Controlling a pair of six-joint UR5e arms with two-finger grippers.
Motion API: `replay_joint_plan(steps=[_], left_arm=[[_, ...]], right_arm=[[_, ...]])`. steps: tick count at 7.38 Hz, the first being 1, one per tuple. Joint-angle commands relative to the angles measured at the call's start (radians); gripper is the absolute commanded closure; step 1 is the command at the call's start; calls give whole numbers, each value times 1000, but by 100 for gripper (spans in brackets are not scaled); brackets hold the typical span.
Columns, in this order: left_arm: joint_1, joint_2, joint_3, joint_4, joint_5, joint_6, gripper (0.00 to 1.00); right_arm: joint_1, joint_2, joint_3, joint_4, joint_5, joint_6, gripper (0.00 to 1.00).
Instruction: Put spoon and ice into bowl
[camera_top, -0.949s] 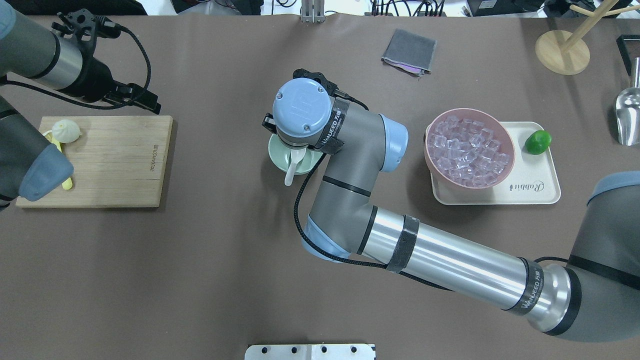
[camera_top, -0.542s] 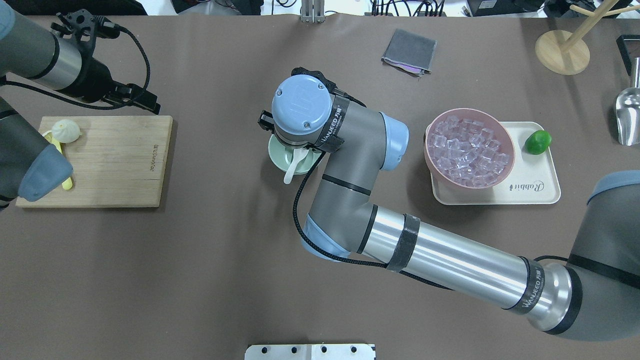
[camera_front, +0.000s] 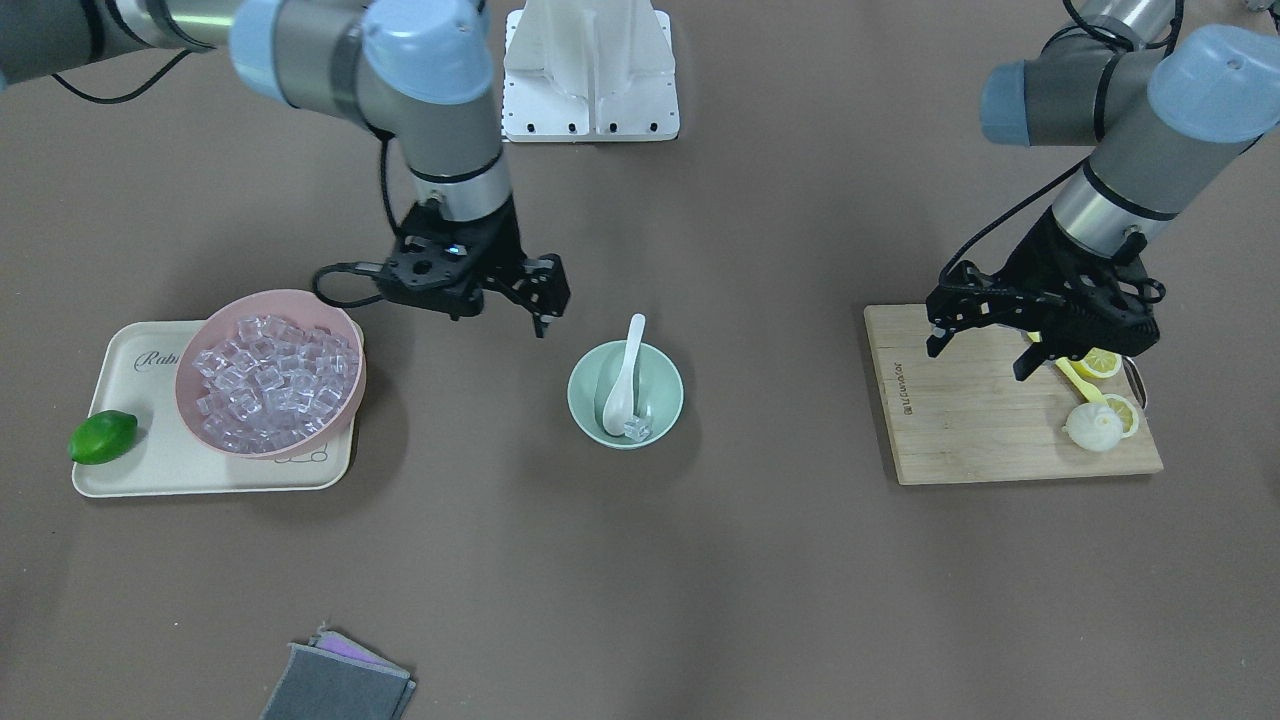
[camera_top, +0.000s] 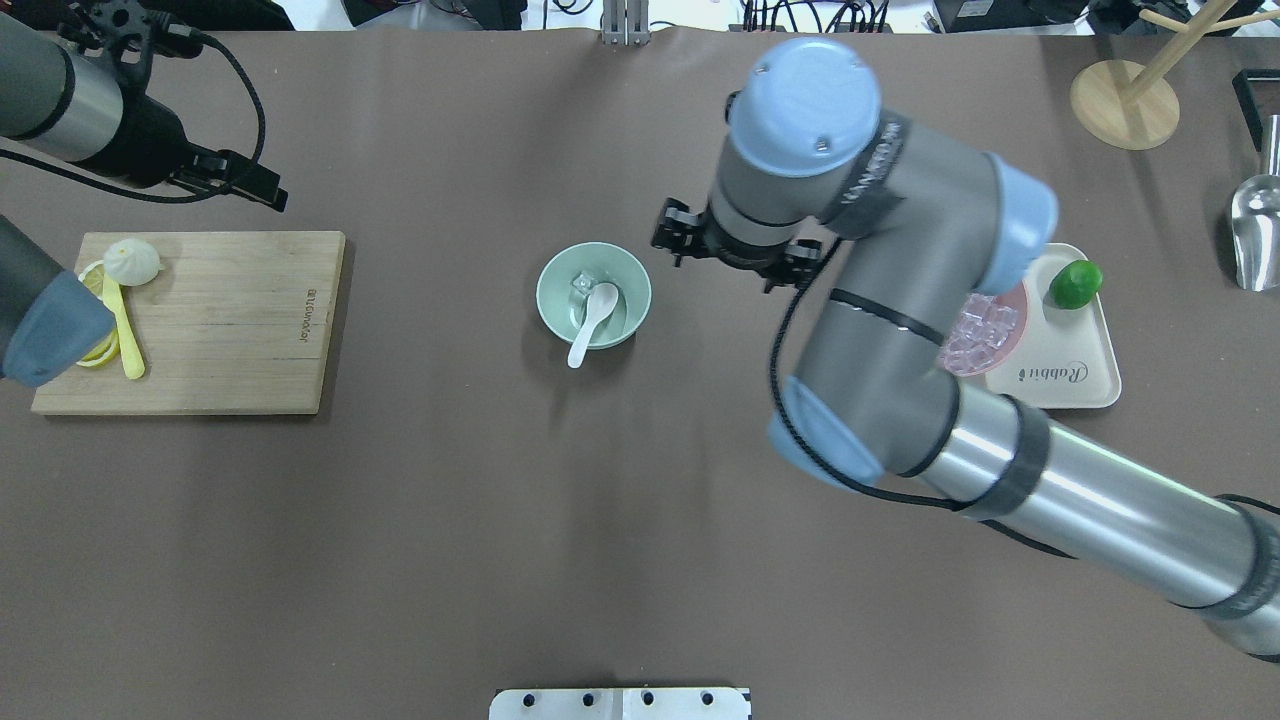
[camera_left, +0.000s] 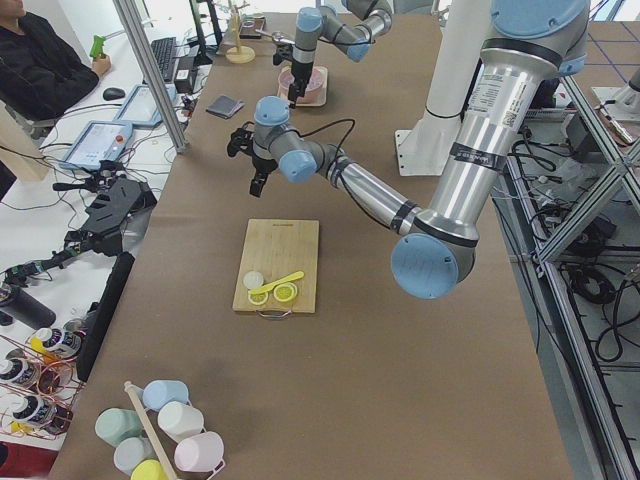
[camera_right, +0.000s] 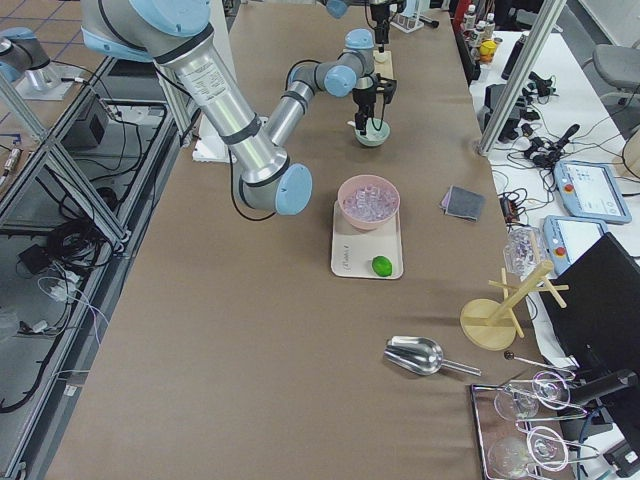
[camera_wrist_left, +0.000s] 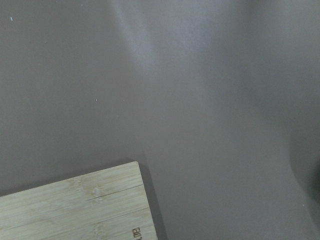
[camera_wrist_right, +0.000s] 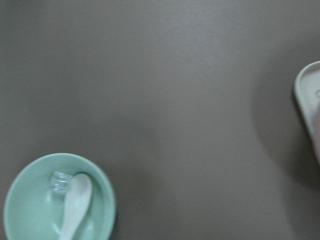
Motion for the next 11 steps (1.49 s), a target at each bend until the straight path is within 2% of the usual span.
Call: replay_joint_plan(steps=[1,3,4,6,7,9,10,11], left_arm=[[-103,33,8,2,-94,59,2],[-207,97,14,0,-103,236,2],[-282,111,72,-9,-115,350,2],[-312,139,147,-15,-112,401,2],[-336,198,164,-14,-107,424,2],[-382,220,178,0,-110,483,2],[-396,228,172,0,-112,486,2],[-405,229,174,0,-110,487,2]], right_arm=[[127,-155,124,-33,131,-210,0],[216,-274,159,-25,201,-435,0],[259,-324,148,-24,201,-564,0],[383,-442,139,-24,277,-831,0],[452,-505,131,-25,308,-970,0],[605,-601,25,-22,403,-1202,0],[682,-600,-81,11,452,-1328,0],[725,-600,-169,56,480,-1365,0]])
